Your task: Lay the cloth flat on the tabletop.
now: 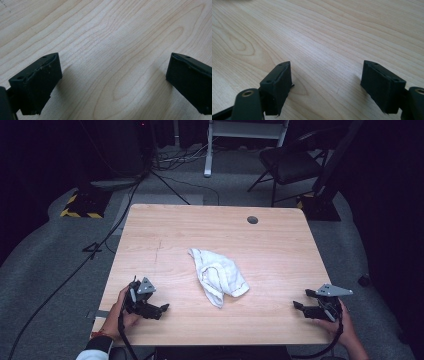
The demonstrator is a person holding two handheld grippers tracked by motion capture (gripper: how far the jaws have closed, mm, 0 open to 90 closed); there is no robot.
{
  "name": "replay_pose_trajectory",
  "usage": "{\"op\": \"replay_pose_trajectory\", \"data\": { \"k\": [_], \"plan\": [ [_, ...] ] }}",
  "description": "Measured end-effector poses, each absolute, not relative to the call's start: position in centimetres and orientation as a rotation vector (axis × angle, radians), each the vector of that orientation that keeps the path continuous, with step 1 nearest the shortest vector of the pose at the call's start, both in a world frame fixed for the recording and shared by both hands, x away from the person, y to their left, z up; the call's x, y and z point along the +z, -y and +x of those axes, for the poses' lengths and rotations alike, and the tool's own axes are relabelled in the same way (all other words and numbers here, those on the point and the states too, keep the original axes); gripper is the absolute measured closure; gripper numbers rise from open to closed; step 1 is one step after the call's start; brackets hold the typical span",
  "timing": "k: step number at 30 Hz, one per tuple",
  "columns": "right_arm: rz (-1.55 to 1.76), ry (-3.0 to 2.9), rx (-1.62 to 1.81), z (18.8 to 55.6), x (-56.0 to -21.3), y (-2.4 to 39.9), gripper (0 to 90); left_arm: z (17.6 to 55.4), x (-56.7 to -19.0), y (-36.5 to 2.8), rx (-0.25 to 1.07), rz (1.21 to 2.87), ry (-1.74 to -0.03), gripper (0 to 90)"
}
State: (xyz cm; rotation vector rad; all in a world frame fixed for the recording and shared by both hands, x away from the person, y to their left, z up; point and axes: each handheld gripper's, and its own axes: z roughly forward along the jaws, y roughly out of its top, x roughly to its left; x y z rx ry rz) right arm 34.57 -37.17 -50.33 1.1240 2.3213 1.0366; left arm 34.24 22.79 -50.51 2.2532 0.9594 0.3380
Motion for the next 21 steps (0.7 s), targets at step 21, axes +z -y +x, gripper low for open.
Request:
{"op": "replay_pose_trajectory", "data": {
  "k": [21],
  "plan": [
    [1.075, -2.376, 1.029, 35.0, -50.1, 36.6, 24.0, 33.4, -50.4, -21.1, 0.303, 2.291, -0.881, 0.7]
  ]
}}
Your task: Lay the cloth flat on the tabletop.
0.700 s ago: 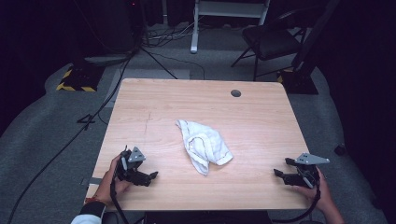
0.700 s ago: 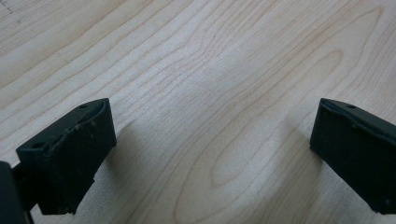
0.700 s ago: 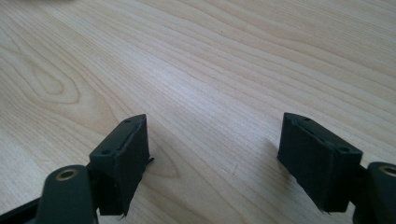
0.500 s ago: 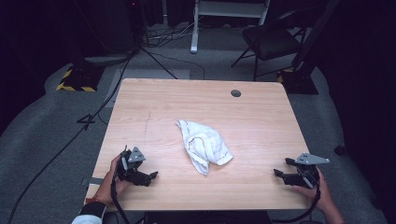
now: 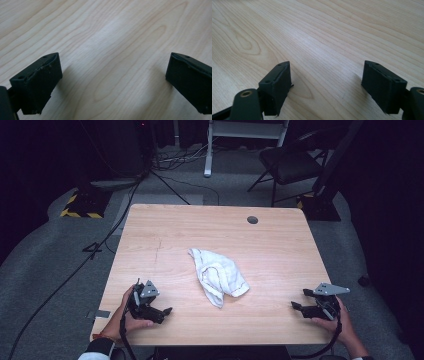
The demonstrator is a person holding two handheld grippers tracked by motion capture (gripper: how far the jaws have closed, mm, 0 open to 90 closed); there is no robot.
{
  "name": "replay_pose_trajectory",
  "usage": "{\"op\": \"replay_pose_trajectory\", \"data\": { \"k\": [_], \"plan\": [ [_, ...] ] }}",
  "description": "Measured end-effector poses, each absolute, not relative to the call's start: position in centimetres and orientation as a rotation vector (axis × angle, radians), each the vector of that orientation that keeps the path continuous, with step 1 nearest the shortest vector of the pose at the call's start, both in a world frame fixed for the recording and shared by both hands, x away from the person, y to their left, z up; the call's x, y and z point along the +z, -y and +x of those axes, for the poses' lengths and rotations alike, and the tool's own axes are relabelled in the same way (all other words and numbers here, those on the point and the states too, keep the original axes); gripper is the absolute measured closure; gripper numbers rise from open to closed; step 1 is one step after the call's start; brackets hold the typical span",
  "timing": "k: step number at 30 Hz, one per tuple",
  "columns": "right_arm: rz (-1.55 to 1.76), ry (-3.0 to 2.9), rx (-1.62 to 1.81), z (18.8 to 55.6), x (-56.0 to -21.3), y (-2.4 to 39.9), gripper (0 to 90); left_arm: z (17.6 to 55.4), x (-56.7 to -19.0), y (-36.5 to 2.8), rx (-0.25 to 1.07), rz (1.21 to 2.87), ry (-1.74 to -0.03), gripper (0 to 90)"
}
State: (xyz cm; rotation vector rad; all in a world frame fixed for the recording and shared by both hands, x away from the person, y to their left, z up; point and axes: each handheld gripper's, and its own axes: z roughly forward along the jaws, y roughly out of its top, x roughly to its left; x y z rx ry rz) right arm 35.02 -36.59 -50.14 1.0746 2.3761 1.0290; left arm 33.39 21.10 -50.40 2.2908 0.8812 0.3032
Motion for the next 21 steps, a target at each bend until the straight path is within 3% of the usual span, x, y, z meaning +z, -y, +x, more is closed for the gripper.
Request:
{"op": "replay_pose_trajectory", "data": {
  "k": [6, 15, 21],
  "plan": [
    [1.024, -2.421, 1.009, 35.6, -49.8, 34.6, 33.1, 34.1, -50.3, -18.1, 0.299, 2.303, -0.871, 0.3],
    [0.802, -2.505, 1.0, 37.6, -48.1, 29.0, 35.8, 36.1, -50.4, -11.9, 0.265, 2.323, -0.766, 0.9],
    [0.667, -2.554, 0.998, 38.8, -48.4, 24.3, 37.0, 35.6, -50.0, -7.9, 0.23, 2.316, -0.672, 18.9]
  ]
}}
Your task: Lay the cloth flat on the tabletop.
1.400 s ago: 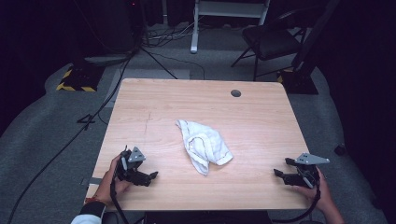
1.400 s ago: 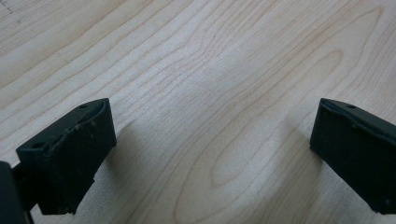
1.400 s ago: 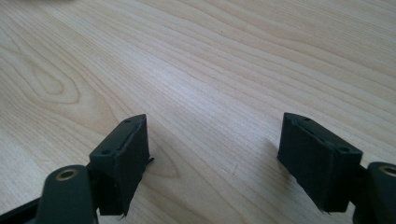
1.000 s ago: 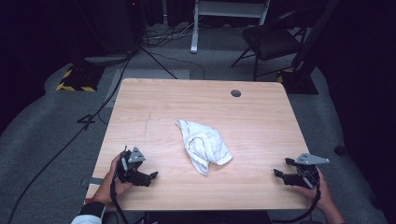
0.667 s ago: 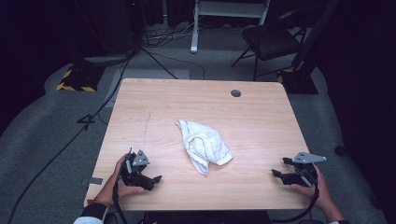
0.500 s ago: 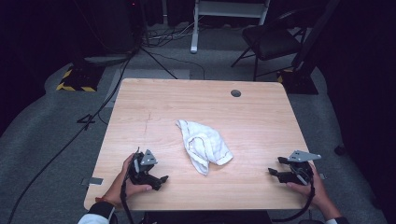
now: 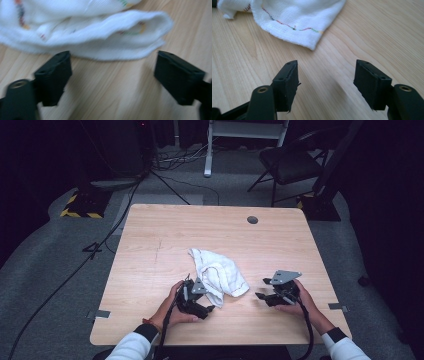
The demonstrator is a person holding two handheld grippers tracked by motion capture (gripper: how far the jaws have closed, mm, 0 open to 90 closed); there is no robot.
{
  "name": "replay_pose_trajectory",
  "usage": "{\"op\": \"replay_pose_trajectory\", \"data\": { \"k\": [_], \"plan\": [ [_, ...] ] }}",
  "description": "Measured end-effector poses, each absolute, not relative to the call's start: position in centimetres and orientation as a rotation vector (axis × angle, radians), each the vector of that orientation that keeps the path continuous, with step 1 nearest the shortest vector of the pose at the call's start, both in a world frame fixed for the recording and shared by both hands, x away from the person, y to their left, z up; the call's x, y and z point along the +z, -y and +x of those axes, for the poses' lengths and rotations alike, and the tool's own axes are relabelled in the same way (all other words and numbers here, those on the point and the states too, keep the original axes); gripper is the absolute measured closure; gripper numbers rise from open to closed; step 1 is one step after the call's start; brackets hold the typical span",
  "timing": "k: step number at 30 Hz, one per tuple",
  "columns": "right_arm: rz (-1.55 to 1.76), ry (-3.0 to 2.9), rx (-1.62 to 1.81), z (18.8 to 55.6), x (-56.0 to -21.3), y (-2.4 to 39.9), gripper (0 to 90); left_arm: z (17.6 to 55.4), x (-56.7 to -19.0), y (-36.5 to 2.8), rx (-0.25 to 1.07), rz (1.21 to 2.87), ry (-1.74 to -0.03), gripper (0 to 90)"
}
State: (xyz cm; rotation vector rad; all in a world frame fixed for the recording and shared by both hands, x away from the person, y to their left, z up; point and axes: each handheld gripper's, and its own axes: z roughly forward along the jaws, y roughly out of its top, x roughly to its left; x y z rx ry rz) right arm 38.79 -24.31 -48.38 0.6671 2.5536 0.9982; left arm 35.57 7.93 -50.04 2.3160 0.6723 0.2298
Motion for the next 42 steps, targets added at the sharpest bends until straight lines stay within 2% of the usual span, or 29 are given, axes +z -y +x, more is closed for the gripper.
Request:
{"op": "replay_pose_trajectory", "data": {
  "k": [1, 4, 9, 13, 16, 17, 19, 20, 22, 27, 31, 42],
  "plan": [
    [0.663, -2.557, 1.006, 38.9, -48.5, 24.0, 37.1, 35.5, -50.1, -7.6, 0.228, 2.315, -0.666, 15.7],
    [0.657, -2.556, 1.026, 39.1, -48.5, 23.3, 37.4, 35.2, -50.1, -6.6, 0.24, 2.314, -0.655, 15.0],
    [0.643, -2.578, 1.038, 39.7, -48.8, 22.0, 38.4, 35.4, -49.8, -6.3, 0.261, 2.271, -0.659, 21.0],
    [0.607, -2.593, 1.027, 40.0, -49.1, 21.0, 43.6, 35.4, -49.8, -6.4, 0.264, 2.263, -0.624, 34.5],
    [0.591, -2.596, 1.022, 40.1, -49.3, 20.5, 54.0, 35.6, -49.7, -6.8, 0.266, 2.263, -0.61, 52.4],
    [0.591, -2.596, 1.022, 40.1, -49.3, 20.5, 54.0, 35.6, -49.7, -6.8, 0.266, 2.263, -0.61, 59.8],
    [0.582, -2.588, 1.012, 40.1, -49.2, 20.3, 68.3, 35.7, -49.4, -7.3, 0.276, 2.276, -0.584, 69.4],
    [0.583, -2.584, 1.003, 40.0, -49.2, 20.3, 73.4, 35.8, -49.3, -7.5, 0.28, 2.279, -0.582, 74.8],
    [0.588, -2.58, 1.009, 40.0, -49.0, 20.6, 81.5, 36.0, -49.1, -8.0, 0.28, 2.285, -0.573, 80.0],
    [0.647, -2.524, 1.058, 40.2, -48.0, 22.2, 86.2, 36.5, -48.2, -10.2, 0.317, 2.267, -0.589, 82.2],
    [0.677, -2.503, 1.093, 40.0, -47.6, 23.1, 86.6, 36.8, -47.3, -12.3, 0.336, 2.221, -0.62, 83.4],
    [0.84, -2.42, 1.135, 39.6, -46.6, 26.6, 87.2, 37.3, -47.2, -16.5, 0.384, 2.252, -0.689, 86.6]
  ]
}}
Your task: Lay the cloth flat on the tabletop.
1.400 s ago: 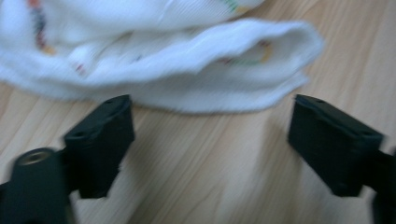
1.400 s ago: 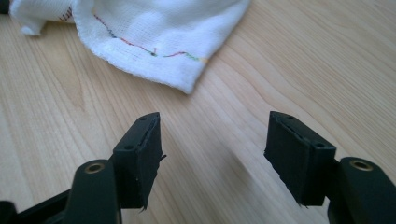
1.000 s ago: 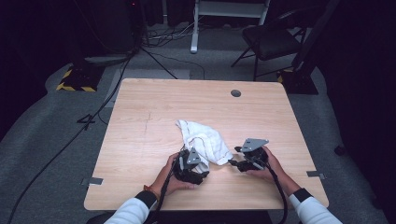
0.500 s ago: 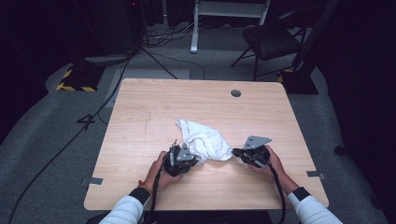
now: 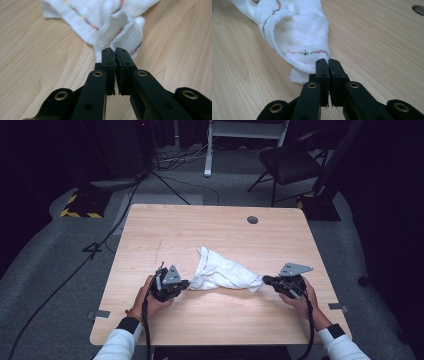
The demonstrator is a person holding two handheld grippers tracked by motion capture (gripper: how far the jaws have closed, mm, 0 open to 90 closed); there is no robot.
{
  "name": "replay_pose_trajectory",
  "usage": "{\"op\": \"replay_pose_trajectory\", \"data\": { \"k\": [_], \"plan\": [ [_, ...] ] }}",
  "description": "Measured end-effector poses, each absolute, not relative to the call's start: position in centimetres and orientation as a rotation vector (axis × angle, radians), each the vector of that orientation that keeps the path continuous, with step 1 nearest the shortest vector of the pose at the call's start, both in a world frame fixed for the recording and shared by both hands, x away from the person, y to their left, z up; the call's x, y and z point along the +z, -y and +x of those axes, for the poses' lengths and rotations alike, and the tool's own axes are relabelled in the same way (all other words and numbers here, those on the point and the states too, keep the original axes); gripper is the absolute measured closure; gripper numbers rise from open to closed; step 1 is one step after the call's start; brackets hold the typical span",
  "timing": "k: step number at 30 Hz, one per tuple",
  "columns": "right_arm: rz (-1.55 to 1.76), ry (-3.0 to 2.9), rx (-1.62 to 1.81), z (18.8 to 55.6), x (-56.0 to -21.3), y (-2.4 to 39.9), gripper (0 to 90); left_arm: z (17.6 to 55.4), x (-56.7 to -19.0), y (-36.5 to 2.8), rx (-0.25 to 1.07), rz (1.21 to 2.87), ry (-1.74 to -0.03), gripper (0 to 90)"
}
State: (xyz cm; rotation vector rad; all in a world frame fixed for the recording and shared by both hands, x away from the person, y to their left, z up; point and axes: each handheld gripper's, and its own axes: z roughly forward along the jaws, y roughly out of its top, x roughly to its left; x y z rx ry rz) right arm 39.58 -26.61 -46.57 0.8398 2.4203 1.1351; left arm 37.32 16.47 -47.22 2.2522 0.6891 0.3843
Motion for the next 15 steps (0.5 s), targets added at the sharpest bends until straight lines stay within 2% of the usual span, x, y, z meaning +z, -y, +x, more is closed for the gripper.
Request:
{"op": "replay_pose_trajectory", "data": {
  "k": [15],
  "plan": [
    [1.099, -2.308, 0.966, 40.5, -47.3, 30.7, 87.1, 38.4, -48.0, -18.6, 0.423, 2.278, -0.809, 88.1]
  ]
}}
